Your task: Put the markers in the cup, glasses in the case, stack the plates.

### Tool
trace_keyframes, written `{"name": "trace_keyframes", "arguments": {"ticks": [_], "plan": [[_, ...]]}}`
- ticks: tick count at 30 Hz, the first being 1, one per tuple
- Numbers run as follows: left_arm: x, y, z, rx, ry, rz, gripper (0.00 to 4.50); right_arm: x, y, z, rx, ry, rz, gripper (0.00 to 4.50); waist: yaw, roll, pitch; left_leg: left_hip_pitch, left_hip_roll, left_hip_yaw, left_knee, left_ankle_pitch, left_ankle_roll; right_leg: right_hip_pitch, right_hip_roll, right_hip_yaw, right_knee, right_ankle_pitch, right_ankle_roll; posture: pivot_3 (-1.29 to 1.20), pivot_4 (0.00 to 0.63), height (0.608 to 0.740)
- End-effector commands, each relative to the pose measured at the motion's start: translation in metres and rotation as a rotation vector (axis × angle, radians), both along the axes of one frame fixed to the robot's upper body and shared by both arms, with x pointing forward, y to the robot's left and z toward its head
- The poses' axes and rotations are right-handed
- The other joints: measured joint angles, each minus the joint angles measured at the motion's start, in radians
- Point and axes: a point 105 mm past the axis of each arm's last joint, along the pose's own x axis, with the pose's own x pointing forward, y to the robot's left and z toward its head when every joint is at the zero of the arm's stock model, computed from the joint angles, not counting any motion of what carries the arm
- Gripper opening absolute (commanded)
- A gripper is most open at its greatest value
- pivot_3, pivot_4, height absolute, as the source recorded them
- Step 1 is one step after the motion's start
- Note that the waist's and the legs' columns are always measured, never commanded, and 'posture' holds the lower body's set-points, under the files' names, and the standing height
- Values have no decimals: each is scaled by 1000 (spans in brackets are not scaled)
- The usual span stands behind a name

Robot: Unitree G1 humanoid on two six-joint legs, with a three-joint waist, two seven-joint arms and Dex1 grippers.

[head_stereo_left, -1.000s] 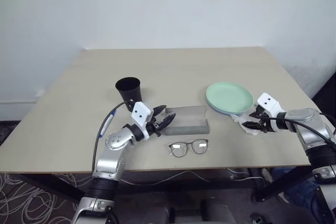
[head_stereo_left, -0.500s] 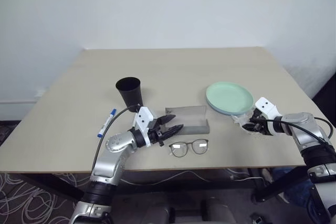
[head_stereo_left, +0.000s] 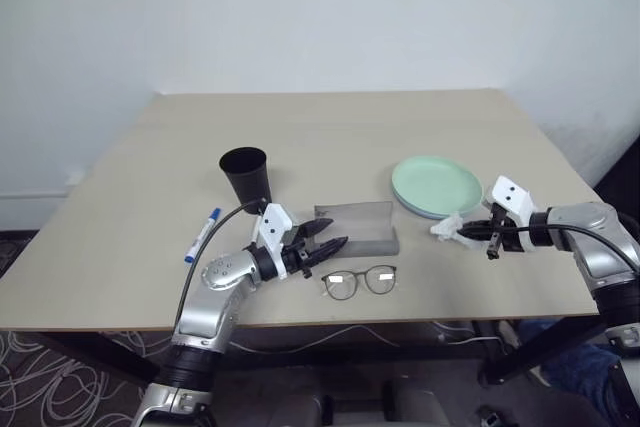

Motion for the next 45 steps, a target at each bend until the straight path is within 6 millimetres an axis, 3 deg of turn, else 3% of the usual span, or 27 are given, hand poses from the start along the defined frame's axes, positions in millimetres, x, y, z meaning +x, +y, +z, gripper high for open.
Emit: {"name": "trace_keyframes", "arguments": {"ticks": [1, 4, 12, 15, 23, 25, 28, 31, 37, 45], "plan": [[5, -2, 14, 1, -66, -3, 2513, 33, -1, 43, 13, -216, -80, 14, -1, 0, 0, 0, 0, 1, 0, 0, 0, 0, 0, 0, 0, 0, 0, 0, 0, 740], [6, -2, 14, 5, -69, -6, 2513, 61, -5, 44, -13, -270, -202, 14, -6, 0, 0, 1, 2, 3, 0, 0, 0, 0, 0, 0, 0, 0, 0, 0, 0, 740], [8, -1, 16, 14, -80, -4, 2513, 88, 7, 13, 5, -208, -272, 14, -12, -1, 0, 0, 0, 2, -2, 0, 1, -1, -1, 1, 0, 1, 0, 0, 0, 740], [7, 1, 16, 17, -83, 3, 2513, 90, 11, 9, 25, -186, -280, 589, -13, 0, 0, 0, -1, 1, -5, -1, 1, -2, -1, 1, -1, 2, 0, 0, 0, 740], [3, 5, 15, 21, -80, 18, 2513, 93, 10, 18, 35, -235, -254, 3351, -26, 1, -1, 1, -1, 0, -6, 0, 1, -2, -1, 1, -1, 2, 0, 0, 0, 740], [2, 5, 15, 24, -72, 10, 2513, 93, 10, 26, 57, -270, -242, 3351, -28, 1, -1, 1, -1, 0, -6, 0, 1, -2, -1, 1, 0, 2, 0, 0, 0, 740], [-3, 2, 15, 39, -47, -60, 2513, 79, 27, 45, 199, -327, -77, 3351, -28, 1, -1, 1, -1, 0, -6, 0, 1, -2, -1, 1, 0, 2, 0, 0, 0, 740], [-5, 1, 14, 77, -14, -144, 2513, 50, 41, 47, 284, -318, 99, 3351, -27, 1, -1, 1, 0, -1, -6, 0, 1, -1, 0, 0, 0, 1, 0, 0, 0, 740], [-8, -4, 19, 162, 39, -344, 2513, -4, 52, 19, 282, -143, 304, 3351, -22, 2, 0, 0, -1, -3, -2, 0, 1, 0, -1, -1, 0, 1, 1, 0, 0, 740], [-4, -17, 24, 260, 79, -575, 2513, -24, 58, 3, 293, -67, 326, 3351, -22, 1, 0, 1, 2, 1, 1, 0, 0, 0, 1, 0, 1, 1, 0, 0, 0, 740]]}}
